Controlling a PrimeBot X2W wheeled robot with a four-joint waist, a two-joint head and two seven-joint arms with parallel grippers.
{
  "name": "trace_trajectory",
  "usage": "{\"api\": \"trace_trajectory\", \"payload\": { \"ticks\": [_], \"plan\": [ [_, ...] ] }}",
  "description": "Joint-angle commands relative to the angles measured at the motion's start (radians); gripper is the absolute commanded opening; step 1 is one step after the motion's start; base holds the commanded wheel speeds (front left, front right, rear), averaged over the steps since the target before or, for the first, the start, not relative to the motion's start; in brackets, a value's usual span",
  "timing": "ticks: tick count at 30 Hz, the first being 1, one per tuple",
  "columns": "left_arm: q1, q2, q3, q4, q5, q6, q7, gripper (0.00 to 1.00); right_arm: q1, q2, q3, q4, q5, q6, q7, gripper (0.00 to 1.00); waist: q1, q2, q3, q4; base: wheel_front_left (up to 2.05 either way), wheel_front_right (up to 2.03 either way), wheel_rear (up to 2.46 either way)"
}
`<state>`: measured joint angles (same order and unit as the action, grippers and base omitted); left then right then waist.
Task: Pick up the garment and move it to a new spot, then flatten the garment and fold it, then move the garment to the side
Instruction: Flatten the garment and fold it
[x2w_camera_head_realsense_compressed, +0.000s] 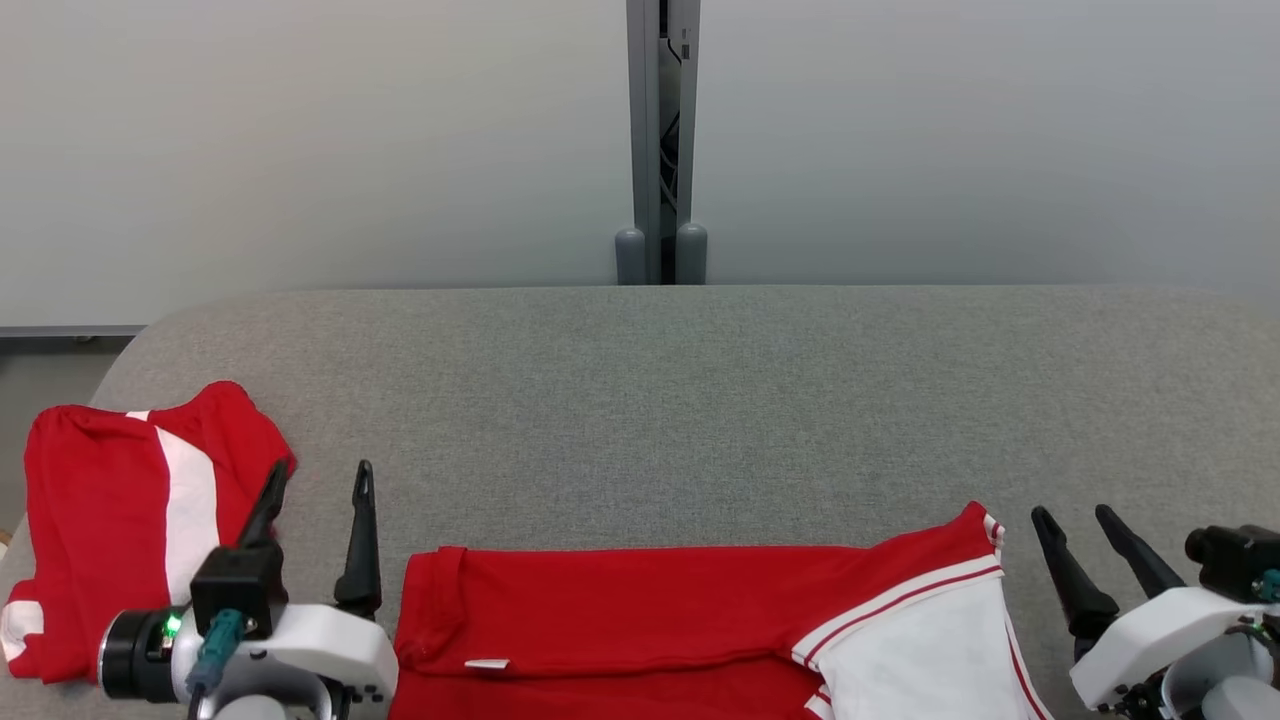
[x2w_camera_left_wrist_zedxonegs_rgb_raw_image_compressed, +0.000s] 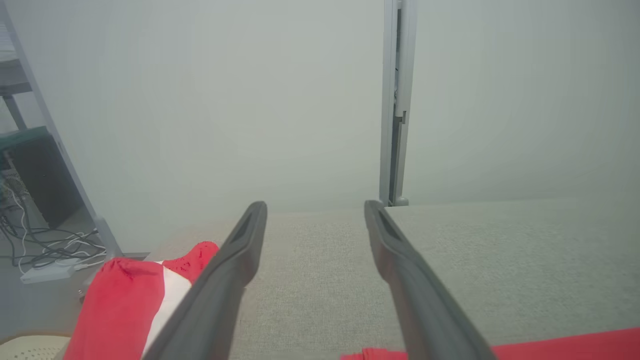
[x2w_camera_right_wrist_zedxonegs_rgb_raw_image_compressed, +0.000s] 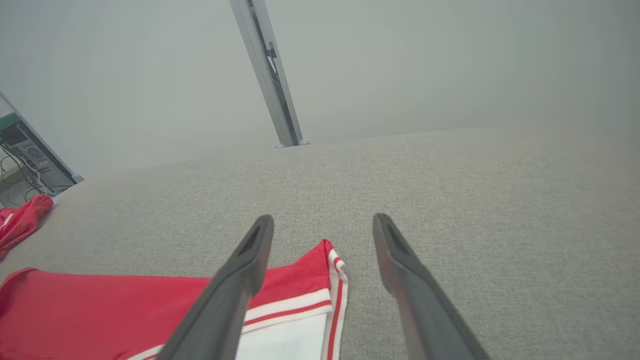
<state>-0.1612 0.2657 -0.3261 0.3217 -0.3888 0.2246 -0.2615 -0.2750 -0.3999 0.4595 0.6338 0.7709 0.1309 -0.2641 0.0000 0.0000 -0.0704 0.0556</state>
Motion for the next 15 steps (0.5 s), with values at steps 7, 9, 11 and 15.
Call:
{"api": "trace_trajectory", "payload": {
  "ticks": [7,9,11,15],
  "plan": [
    [0.169,-0.117,0.162,-0.133,0.207,-0.028,-0.003,1.0,0.11,0.065,-0.106,-0.021,-0.093,0.0,-0.001,1.0,0.0,0.0,0.001,0.013,0.0,0.0,0.0],
    [0.199,-0.137,0.181,-0.139,0.24,-0.05,-0.003,1.0,0.129,0.075,-0.115,-0.015,-0.1,0.0,-0.001,1.0,0.0,0.0,-0.001,0.018,0.0,0.0,0.0],
    [0.216,-0.15,0.191,-0.125,0.264,-0.073,-0.004,1.0,0.143,0.086,-0.121,-0.003,-0.093,0.0,-0.001,1.0,0.0,0.0,-0.002,0.021,0.0,0.0,0.0],
    [0.215,-0.17,0.224,-0.113,0.288,-0.111,-0.004,1.0,0.165,0.099,-0.115,0.021,-0.077,0.0,-0.001,1.0,0.0,0.0,-0.003,0.03,0.0,0.0,0.0]
  ]
}}
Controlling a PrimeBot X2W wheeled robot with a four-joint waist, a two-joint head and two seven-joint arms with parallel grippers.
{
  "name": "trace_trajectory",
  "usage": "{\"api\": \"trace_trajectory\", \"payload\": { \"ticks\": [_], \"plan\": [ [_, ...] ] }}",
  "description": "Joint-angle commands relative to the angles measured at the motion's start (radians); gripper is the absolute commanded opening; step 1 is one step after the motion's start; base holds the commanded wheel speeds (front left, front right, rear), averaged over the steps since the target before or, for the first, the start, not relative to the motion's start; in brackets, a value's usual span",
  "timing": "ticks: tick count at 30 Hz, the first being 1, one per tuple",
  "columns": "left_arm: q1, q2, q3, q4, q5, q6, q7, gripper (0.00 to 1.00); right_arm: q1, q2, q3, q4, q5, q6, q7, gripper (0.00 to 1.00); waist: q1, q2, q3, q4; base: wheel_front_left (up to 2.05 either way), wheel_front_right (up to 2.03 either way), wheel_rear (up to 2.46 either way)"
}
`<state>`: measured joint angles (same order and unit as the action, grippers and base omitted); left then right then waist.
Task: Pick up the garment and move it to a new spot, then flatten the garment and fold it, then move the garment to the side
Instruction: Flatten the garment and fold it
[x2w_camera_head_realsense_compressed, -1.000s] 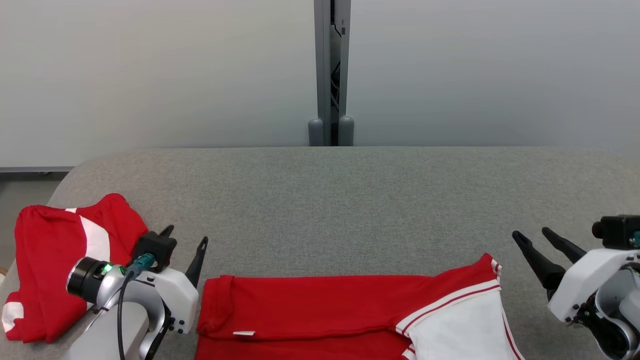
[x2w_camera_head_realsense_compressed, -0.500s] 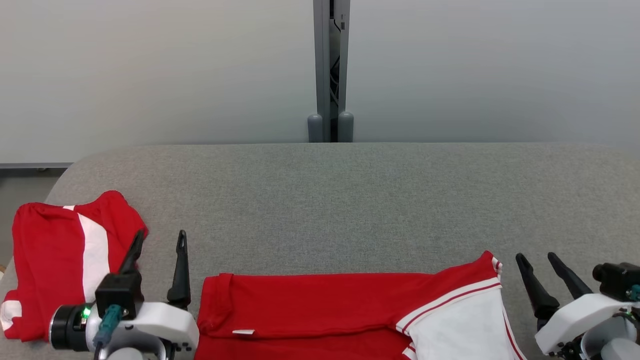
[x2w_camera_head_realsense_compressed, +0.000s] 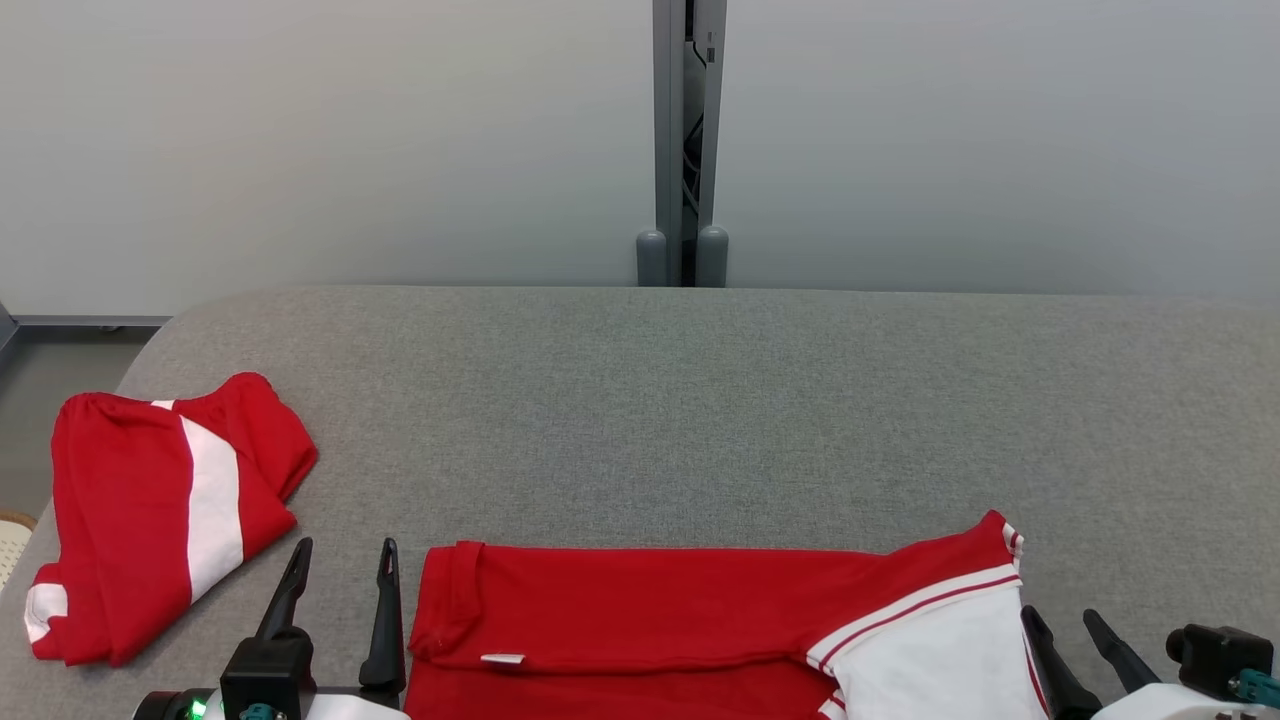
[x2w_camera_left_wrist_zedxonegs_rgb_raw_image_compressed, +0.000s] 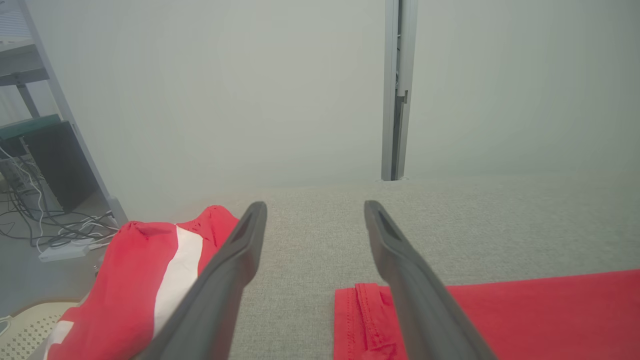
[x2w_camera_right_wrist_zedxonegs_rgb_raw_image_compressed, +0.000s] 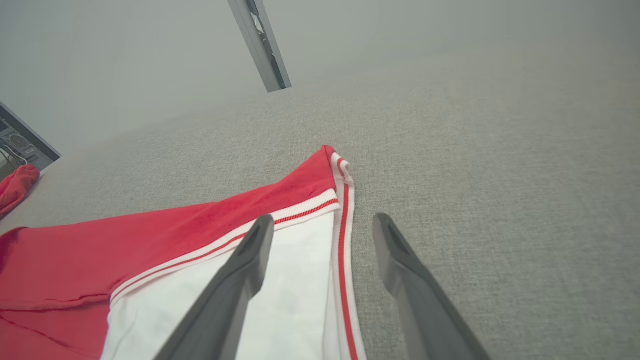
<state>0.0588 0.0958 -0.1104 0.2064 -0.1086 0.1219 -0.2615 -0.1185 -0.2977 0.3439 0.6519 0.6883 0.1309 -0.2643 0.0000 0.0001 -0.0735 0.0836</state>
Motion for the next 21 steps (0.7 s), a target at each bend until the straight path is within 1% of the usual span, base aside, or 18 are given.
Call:
{"api": "trace_trajectory", "payload": {
  "ticks": [1,5,10,15,21],
  "plan": [
    [-0.01,-0.002,0.015,0.002,0.014,-0.016,-0.004,1.0,0.01,-0.003,0.002,0.006,0.008,0.0,-0.001,1.0,0.0,-0.0001,0.001,0.004,0.0,0.0,0.0],
    [-0.019,-0.013,0.032,0.004,0.037,-0.042,-0.004,1.0,0.01,-0.005,0.016,0.019,0.021,0.0,-0.001,1.0,0.0,-0.0001,0.004,0.004,0.0,0.0,0.0],
    [-0.025,-0.023,0.037,0.01,0.05,-0.06,-0.004,1.0,-0.003,-0.011,0.039,0.043,0.055,0.0,0.01,1.0,0.0,-0.0001,0.011,0.004,0.0,0.0,0.0],
    [-0.028,-0.029,0.037,0.02,0.064,-0.073,-0.004,1.0,-0.012,-0.017,0.089,0.086,0.095,0.0,0.061,1.0,0.0,-0.0001,0.022,0.01,0.0,0.0,0.0],
    [-0.033,-0.032,0.041,0.027,0.08,-0.087,-0.004,1.0,-0.03,-0.002,0.119,0.142,0.145,0.0,0.082,1.0,0.0,-0.0001,0.036,0.018,0.0,0.0,0.0]
  ]
}}
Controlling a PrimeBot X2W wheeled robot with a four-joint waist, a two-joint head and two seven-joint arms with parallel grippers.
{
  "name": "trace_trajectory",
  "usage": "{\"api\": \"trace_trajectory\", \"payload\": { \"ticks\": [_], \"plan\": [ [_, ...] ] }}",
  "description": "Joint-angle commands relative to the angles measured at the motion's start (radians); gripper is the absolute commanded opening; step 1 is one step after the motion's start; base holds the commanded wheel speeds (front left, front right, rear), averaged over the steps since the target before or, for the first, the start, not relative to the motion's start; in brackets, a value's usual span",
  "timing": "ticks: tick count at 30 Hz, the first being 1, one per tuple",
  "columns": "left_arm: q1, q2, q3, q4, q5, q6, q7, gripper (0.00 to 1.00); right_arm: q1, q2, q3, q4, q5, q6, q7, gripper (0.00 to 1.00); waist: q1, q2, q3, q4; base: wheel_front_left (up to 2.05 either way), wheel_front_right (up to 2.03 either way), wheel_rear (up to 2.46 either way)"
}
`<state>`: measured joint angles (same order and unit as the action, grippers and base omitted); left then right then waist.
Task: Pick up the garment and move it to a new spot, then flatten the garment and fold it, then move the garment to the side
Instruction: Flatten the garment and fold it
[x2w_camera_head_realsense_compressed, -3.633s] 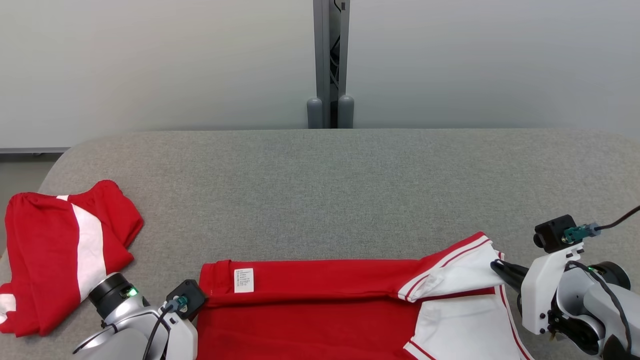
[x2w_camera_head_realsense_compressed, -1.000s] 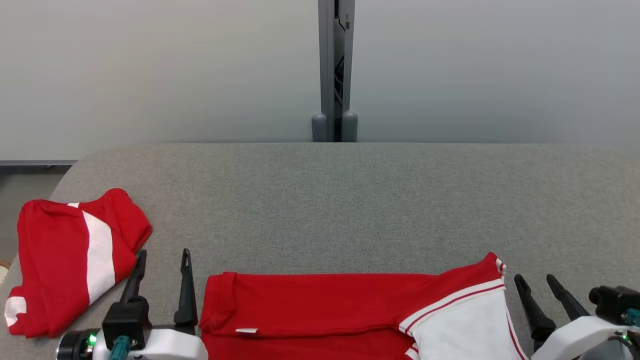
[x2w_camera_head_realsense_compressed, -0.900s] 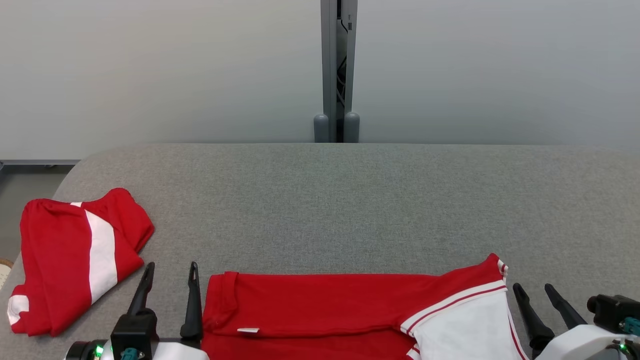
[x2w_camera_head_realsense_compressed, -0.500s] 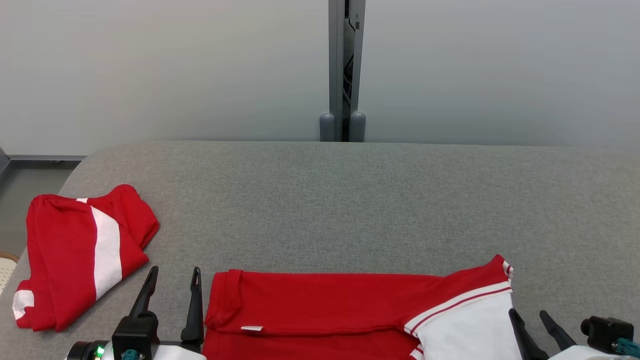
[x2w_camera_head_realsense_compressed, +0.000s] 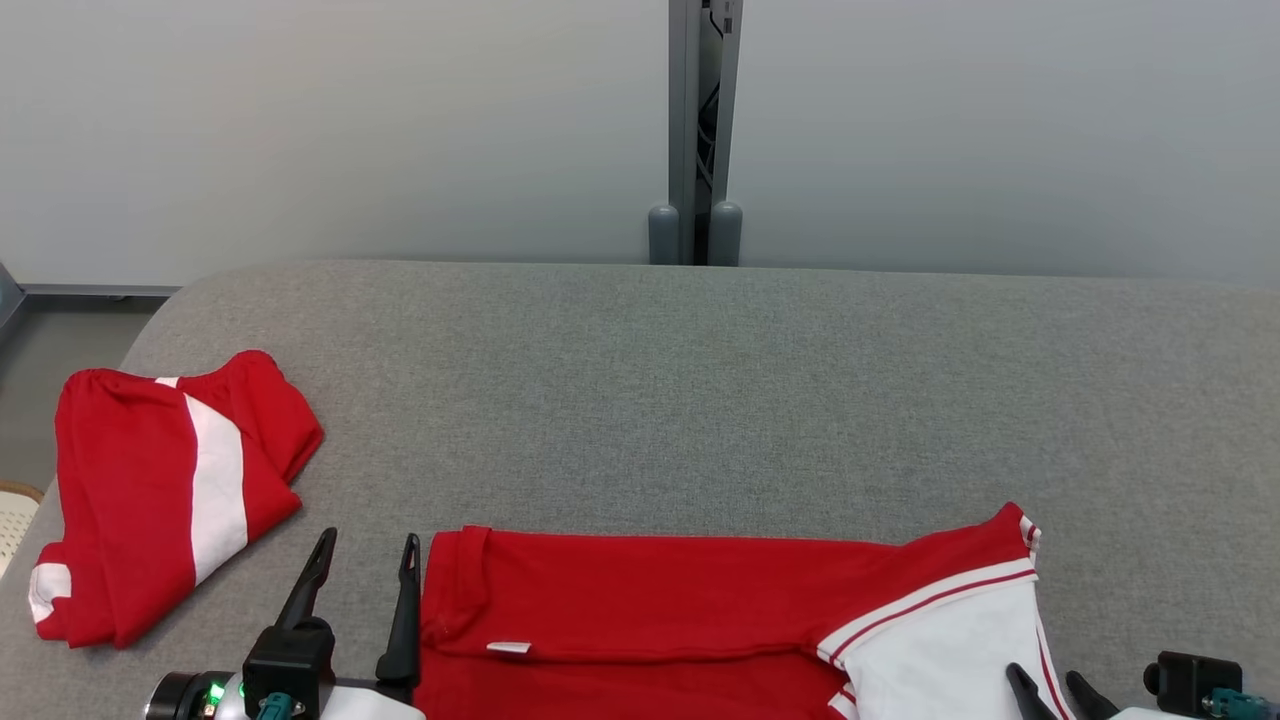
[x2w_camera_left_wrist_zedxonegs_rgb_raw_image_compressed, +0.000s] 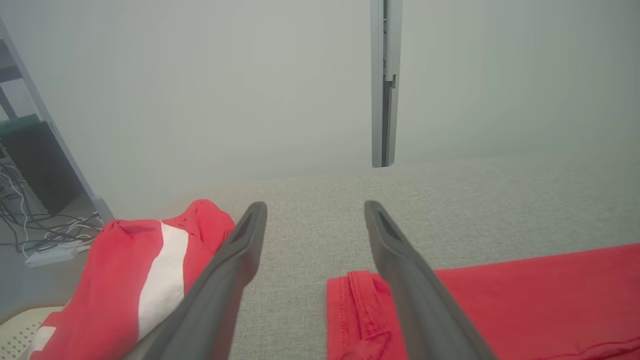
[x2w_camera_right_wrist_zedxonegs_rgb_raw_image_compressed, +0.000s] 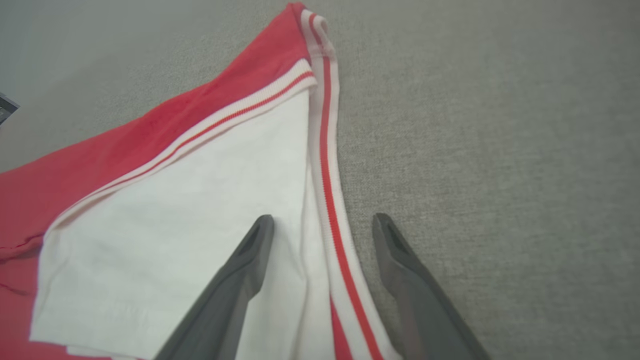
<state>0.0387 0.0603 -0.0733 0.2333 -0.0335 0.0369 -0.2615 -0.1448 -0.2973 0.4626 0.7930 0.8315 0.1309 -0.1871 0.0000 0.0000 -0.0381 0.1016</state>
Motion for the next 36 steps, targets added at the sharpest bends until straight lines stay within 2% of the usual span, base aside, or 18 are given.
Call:
{"api": "trace_trajectory", "payload": {
  "ticks": [1,11,12,13,14,15,16,36],
  "plan": [
    [-0.013,0.003,0.005,0.0,0.008,-0.003,-0.004,1.0,-0.005,0.002,0.006,0.012,0.01,0.0,0.007,1.0,0.0,0.0,0.002,0.001,0.0,0.0,0.0],
    [-0.022,0.003,0.004,0.008,0.022,-0.017,-0.004,1.0,-0.032,0.052,0.107,0.033,0.092,0.0,0.005,1.0,0.0,0.0,0.01,0.007,0.0,0.0,0.0],
    [-0.022,0.003,0.003,0.009,0.023,-0.017,-0.004,1.0,-0.033,0.056,0.115,0.031,0.102,0.001,0.003,0.95,0.0,0.0,0.01,0.008,0.0,0.0,0.0],
    [-0.023,0.003,0.003,0.01,0.024,-0.019,-0.004,1.0,-0.035,0.057,0.124,0.031,0.112,0.001,0.002,0.49,0.0,0.0,0.011,0.008,0.0,0.0,0.0],
    [-0.023,0.003,0.003,0.01,0.025,-0.02,-0.004,1.0,-0.036,0.057,0.132,0.03,0.121,0.001,0.001,0.35,0.0,0.0,0.011,0.008,0.0,0.0,0.0],
    [-0.024,0.004,0.003,0.011,0.026,-0.02,-0.004,1.0,-0.039,0.054,0.139,0.03,0.13,0.001,0.001,0.12,0.0,0.0,0.012,0.008,0.0,0.0,0.0],
    [-0.025,0.004,0.004,0.011,0.027,-0.02,-0.004,1.0,-0.043,0.051,0.146,0.031,0.138,0.001,-0.002,0.0,0.0,0.0,0.013,0.008,0.0,0.0,0.0],
    [-0.025,-0.001,-0.012,0.019,0.015,-0.012,-0.004,1.0,-0.168,-0.058,0.137,0.179,0.171,-0.002,-0.073,0.0,0.0,0.0,0.014,-0.004,0.0,0.0,0.0]
  ]
}}
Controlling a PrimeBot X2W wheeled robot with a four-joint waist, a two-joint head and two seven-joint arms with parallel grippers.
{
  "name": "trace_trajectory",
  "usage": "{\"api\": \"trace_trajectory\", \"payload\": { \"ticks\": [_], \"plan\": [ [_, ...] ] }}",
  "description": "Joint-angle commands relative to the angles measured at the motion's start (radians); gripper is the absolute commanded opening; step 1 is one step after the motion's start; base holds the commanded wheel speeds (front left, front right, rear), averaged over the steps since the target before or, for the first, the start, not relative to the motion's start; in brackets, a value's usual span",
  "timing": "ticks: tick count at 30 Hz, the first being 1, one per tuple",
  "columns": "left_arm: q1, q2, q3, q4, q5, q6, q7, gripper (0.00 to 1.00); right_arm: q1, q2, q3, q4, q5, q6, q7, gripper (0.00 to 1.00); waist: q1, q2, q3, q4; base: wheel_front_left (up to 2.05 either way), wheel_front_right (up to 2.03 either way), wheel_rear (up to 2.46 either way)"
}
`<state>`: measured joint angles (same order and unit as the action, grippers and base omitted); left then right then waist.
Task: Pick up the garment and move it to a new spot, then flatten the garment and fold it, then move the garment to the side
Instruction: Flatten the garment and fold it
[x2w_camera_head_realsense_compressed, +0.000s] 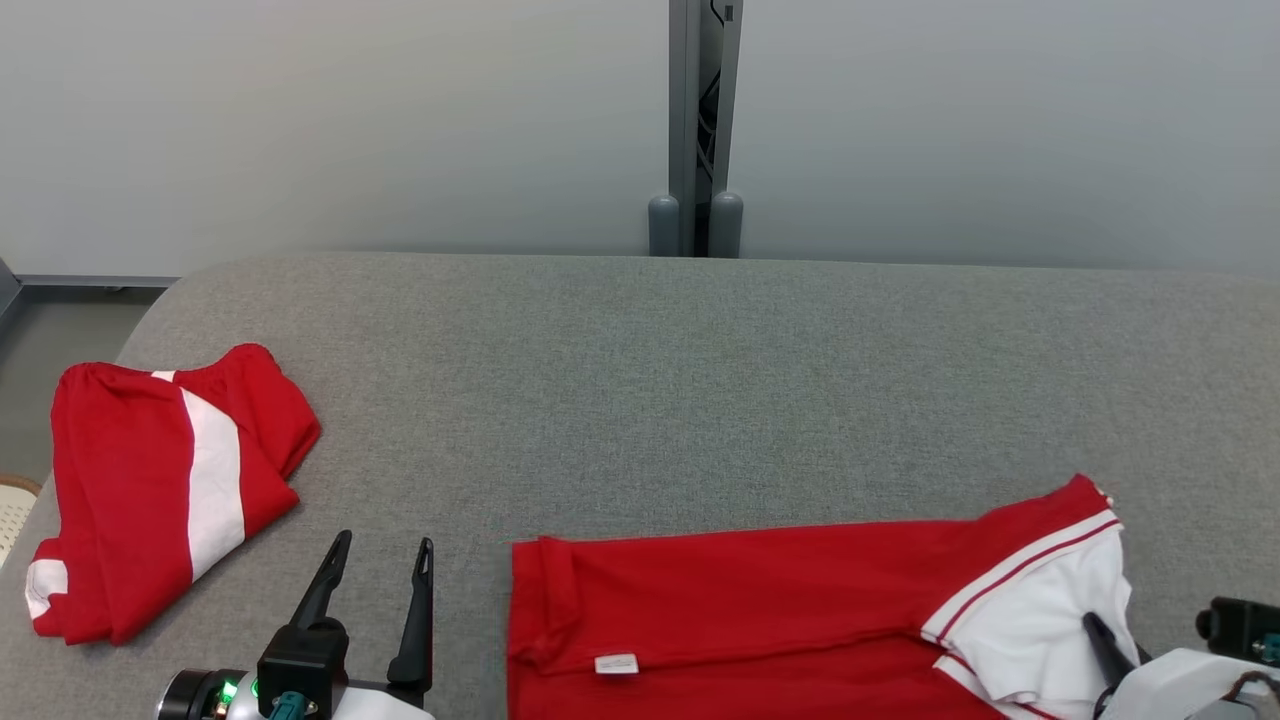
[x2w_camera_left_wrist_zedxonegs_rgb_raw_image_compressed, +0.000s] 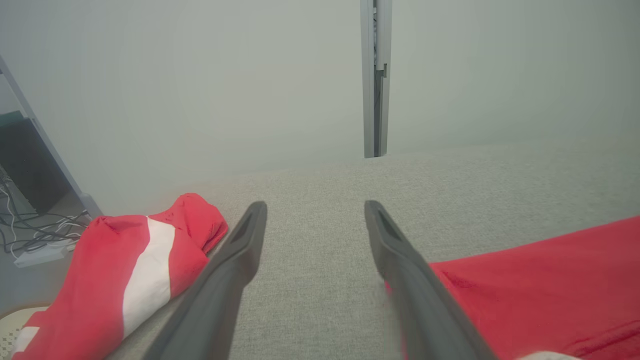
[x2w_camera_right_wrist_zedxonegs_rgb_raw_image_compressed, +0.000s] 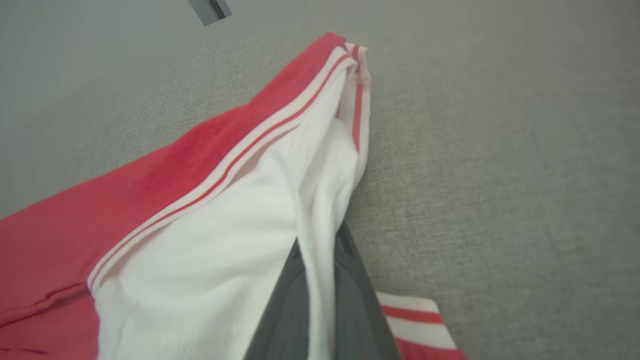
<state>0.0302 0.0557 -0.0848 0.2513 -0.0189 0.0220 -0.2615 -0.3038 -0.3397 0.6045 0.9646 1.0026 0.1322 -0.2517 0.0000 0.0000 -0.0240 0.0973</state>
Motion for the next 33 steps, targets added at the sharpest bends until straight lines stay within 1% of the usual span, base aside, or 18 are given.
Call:
{"api": "trace_trajectory", "payload": {
  "ticks": [1,10,13,16,19,24,27,33],
  "plan": [
    [-0.018,0.004,-0.001,0.002,0.0,0.003,-0.004,1.0,-0.019,-0.025,-0.008,0.02,-0.002,-0.003,-0.009,0.0,0.0,0.0,0.001,0.0,0.0,0.0,0.0],
    [-0.021,0.001,-0.003,0.012,-0.008,0.001,-0.004,1.0,-0.114,-0.113,-0.026,0.165,-0.015,-0.003,0.005,0.0,0.0,0.0,0.004,0.005,0.0,0.0,0.0],
    [-0.024,0.0,-0.004,0.016,-0.009,0.0,-0.004,1.0,-0.146,-0.123,-0.01,0.208,-0.041,-0.003,0.012,0.0,0.0,0.0,0.005,0.004,0.0,0.0,0.0],
    [-0.026,-0.001,-0.005,0.02,-0.013,0.002,-0.004,1.0,-0.162,-0.114,0.006,0.218,-0.05,-0.003,0.027,0.0,0.0,0.0,0.001,0.0,0.0,0.0,0.0],
    [-0.023,-0.002,-0.006,0.024,-0.018,0.005,-0.004,1.0,-0.159,-0.102,0.024,0.203,-0.051,-0.002,0.057,0.0,0.0,0.0,-0.007,-0.005,0.0,0.0,0.0],
    [-0.028,-0.002,-0.015,0.044,-0.024,-0.007,-0.004,1.0,-0.123,-0.085,0.044,0.138,-0.012,-0.002,0.124,0.0,0.0,0.0,-0.027,-0.014,0.0,0.0,0.0],
    [-0.036,-0.003,-0.02,0.043,-0.026,-0.007,-0.004,1.0,-0.099,-0.096,0.06,0.082,0.006,-0.002,0.161,0.0,0.0,0.0,-0.041,-0.018,0.0,0.0,0.0],
    [-0.034,-0.003,-0.015,0.045,-0.043,0.01,-0.004,1.0,-0.068,-0.101,0.084,-0.033,0.031,-0.002,0.216,0.0,0.0,0.0,-0.058,-0.031,0.0,0.0,0.0]
  ]
}}
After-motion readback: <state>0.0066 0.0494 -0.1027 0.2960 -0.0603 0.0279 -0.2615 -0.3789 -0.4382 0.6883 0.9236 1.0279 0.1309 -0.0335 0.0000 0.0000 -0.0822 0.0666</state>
